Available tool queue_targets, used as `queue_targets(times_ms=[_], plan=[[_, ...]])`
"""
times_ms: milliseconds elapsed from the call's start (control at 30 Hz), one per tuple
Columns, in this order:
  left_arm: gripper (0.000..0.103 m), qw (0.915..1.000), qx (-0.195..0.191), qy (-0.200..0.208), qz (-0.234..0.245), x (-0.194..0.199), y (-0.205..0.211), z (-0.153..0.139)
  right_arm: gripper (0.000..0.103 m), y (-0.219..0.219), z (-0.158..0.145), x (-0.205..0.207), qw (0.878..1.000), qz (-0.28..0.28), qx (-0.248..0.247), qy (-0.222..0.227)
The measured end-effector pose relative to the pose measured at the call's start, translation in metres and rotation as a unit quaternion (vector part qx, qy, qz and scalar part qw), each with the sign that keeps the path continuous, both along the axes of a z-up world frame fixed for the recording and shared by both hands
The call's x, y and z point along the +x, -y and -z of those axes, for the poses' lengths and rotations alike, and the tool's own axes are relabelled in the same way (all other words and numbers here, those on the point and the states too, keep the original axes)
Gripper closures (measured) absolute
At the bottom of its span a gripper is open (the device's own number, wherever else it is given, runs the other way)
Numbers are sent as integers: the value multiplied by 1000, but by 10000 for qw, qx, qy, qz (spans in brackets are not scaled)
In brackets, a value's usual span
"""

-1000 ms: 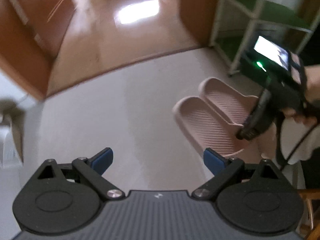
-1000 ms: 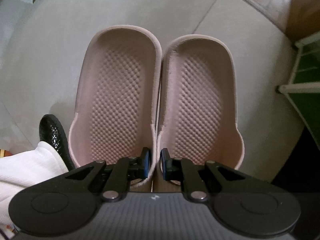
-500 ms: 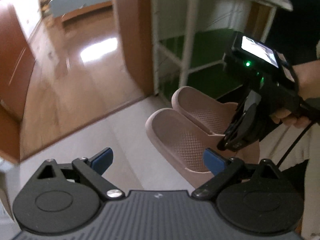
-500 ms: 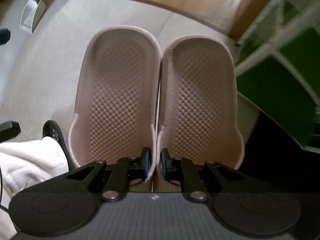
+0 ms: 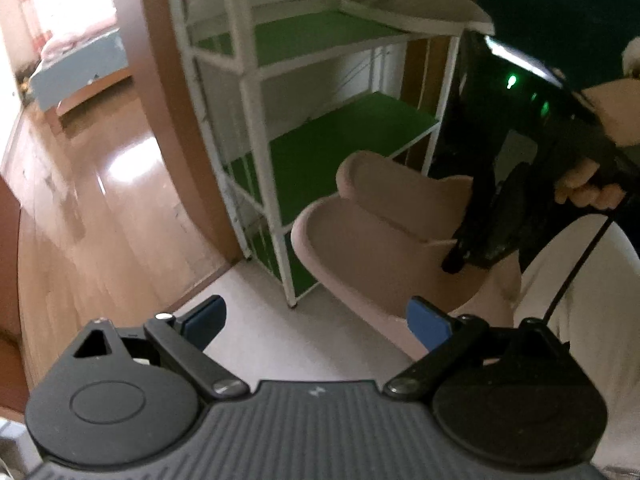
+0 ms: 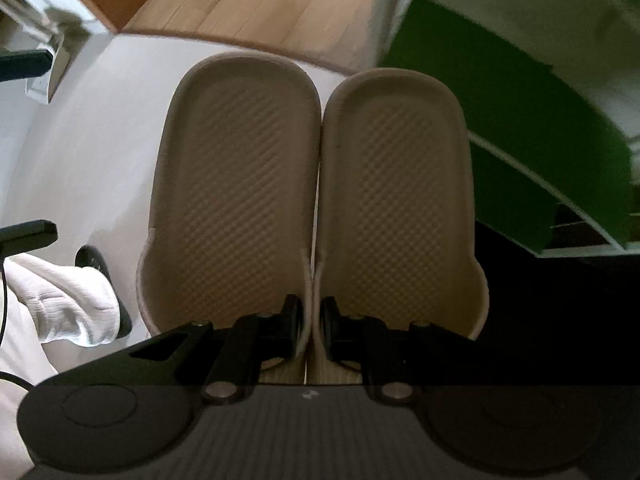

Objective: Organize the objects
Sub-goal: 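Lift the pink slide pair with the right tool up to the rack's top shelf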

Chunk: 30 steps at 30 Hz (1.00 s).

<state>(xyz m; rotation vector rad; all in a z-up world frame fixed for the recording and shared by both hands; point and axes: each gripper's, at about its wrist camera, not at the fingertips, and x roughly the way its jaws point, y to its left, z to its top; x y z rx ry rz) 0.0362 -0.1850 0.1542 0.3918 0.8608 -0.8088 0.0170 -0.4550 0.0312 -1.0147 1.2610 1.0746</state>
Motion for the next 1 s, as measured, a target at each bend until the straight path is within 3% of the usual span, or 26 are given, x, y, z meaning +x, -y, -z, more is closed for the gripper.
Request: queue_targets(times_ms=[233,433,467,800,1000], plan=[[6,9994,-30,178,293,-4,32,-21,88,33,-53,40,9996,67,218,135],[6,9991,-10,188,381,-3,51,-23,88,44,-90,87,9988,45,447,215],[6,9991,-5,184,369,-2,53,-22,88,46,-98,104,9988,-203,426,140],[6,9998,27,28,188,9,63,-8,88,-9,-155,193,9972,-95,664,332],[6,9998,169,-132,-30,22,58,10,88,-61,-152,224,9974,-297,657,-9]])
